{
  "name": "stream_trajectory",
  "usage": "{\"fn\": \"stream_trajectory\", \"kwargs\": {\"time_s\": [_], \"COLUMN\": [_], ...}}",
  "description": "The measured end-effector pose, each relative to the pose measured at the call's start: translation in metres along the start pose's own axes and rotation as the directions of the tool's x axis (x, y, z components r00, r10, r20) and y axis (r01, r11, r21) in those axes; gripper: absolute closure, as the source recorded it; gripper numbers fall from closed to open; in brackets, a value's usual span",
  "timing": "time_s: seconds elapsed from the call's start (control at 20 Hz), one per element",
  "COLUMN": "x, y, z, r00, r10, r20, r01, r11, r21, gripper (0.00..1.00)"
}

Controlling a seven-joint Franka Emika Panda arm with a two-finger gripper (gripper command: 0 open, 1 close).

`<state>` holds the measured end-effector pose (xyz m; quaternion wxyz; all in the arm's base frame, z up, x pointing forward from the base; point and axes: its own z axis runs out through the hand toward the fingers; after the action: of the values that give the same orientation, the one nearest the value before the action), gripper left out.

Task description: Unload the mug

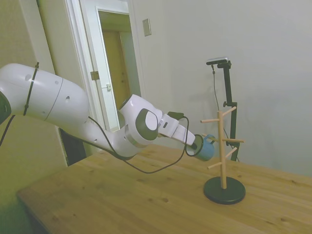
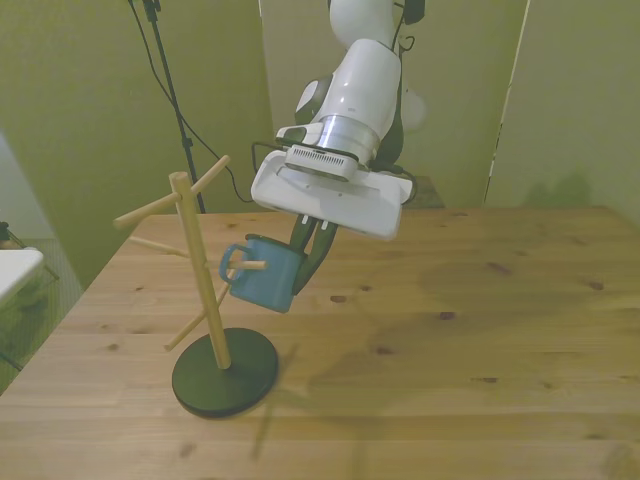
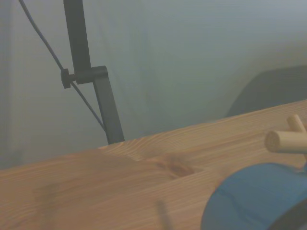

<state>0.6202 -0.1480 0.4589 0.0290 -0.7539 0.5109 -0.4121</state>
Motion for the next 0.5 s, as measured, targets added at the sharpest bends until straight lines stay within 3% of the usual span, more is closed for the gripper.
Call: {"fn": "stream_trajectory", "kwargs": {"time_s": [0.5], "x": [-0.011], "y": [-0.017], "z": [-0.006], "r00": [1.000], "r10": [-0.005], "r20": [0.014], "r01": [0.005], "r11": [1.000], "r21": [0.031], "gripper": [1.00]}}
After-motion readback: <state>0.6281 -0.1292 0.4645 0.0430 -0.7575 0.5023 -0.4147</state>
